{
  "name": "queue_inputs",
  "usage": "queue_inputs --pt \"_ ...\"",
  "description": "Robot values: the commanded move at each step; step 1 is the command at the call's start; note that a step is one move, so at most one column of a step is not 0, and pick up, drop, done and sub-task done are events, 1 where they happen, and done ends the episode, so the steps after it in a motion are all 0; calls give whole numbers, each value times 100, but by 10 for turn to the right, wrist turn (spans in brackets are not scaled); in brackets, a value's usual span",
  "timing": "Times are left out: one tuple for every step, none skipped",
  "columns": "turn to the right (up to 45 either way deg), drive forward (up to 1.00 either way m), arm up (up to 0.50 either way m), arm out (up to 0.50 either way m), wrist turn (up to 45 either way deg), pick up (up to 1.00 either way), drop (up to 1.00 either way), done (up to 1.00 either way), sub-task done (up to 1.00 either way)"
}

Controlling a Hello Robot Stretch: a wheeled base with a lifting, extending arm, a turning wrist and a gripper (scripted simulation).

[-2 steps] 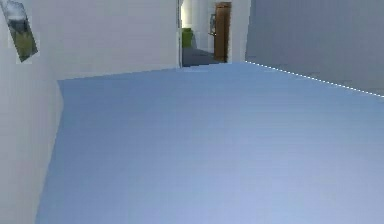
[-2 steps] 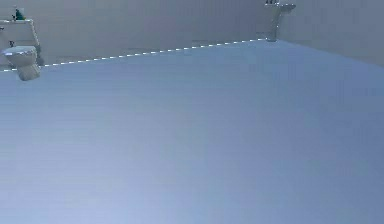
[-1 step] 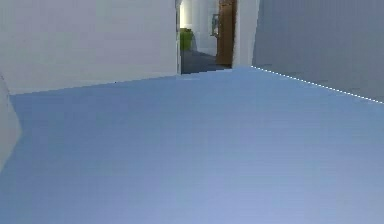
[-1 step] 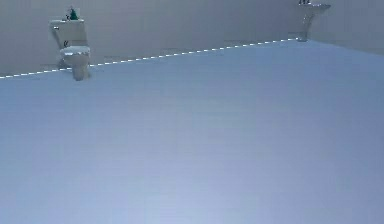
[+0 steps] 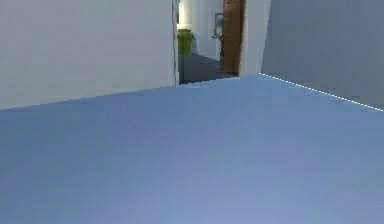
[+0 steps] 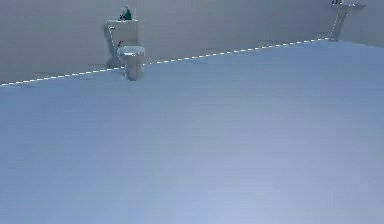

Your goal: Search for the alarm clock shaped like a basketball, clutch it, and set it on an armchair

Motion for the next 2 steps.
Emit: queue_inputs --pt "0 100 0 0 0 0 0 0 0" --pt "0 100 0 0 0 0 0 0 0"
